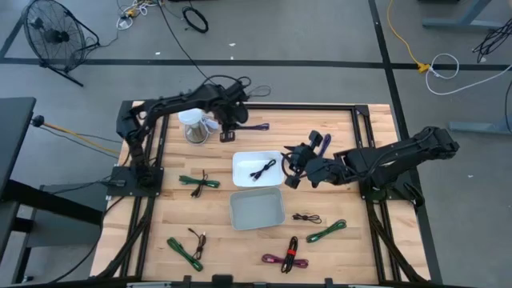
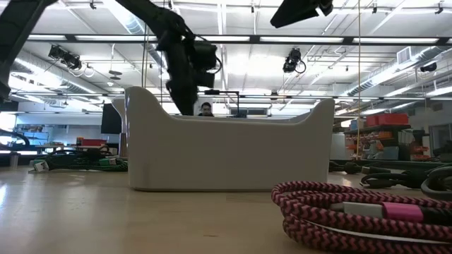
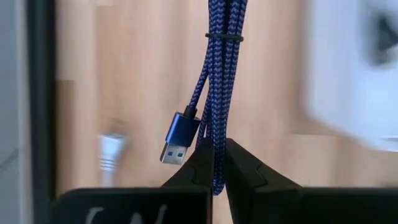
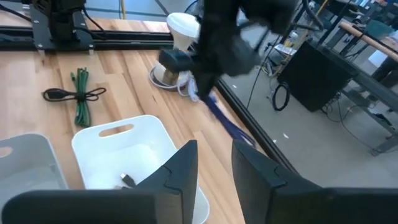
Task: Pick & Place USB Port
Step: Put the violet charger cable into the gray container
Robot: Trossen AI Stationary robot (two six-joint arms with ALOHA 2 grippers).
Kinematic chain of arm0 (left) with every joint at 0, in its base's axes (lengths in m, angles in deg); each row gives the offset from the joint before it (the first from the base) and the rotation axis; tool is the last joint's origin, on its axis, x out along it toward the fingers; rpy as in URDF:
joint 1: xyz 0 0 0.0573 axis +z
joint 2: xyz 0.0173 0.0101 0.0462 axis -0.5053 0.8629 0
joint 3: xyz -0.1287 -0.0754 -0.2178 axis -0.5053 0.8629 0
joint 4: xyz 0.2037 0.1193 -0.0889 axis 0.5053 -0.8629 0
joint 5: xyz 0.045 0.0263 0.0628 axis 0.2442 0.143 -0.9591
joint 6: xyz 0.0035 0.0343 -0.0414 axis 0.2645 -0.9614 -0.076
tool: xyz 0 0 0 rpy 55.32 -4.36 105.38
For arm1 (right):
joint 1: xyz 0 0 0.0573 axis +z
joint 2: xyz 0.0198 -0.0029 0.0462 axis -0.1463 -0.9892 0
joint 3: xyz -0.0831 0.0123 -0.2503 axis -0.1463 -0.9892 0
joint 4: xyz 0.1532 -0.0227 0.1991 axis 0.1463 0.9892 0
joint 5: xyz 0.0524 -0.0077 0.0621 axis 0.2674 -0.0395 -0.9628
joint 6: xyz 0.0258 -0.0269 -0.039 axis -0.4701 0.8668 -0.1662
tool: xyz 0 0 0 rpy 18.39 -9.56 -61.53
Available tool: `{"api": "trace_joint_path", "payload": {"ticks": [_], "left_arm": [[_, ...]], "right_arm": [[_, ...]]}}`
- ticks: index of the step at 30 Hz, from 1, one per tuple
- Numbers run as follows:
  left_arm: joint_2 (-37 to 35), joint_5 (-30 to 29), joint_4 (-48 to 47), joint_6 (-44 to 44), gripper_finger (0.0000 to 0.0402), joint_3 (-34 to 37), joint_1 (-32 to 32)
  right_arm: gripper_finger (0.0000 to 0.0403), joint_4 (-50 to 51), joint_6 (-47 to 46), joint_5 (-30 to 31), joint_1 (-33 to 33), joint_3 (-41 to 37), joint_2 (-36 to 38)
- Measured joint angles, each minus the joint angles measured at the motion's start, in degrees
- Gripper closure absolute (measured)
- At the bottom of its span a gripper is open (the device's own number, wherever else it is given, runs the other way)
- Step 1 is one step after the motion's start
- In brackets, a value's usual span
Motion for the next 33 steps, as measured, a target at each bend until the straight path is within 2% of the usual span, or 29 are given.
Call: {"api": "trace_joint_path", "payload": {"ticks": [10, 16, 23, 33], "left_arm": [[-9.7, 2.7, -7.6, 9.4, 0.0385, -0.1, -7.2], [-15.2, 2.3, -9.3, 16.7, 0.0385, -0.1, -16.5], [-19.2, -5.4, -11.1, 27.7, 0.0385, -0.1, -30.1], [-18.9, -16.8, -11.6, 46.1, 0.0385, -0.1, -50.0]], "right_arm": [[0.0302, 0.5, 0.0, 0.1, -2.2, 0.0, 0.0], [0.0302, 2.6, -0.2, 5.2, -3.6, 0.0, 0.0], [0.0302, 6.6, -3.8, 7.7, -6.2, 0.0, 1.1], [0.0302, 11.9, -7.3, 7.3, -9.1, 0.0, 4.2]]}}
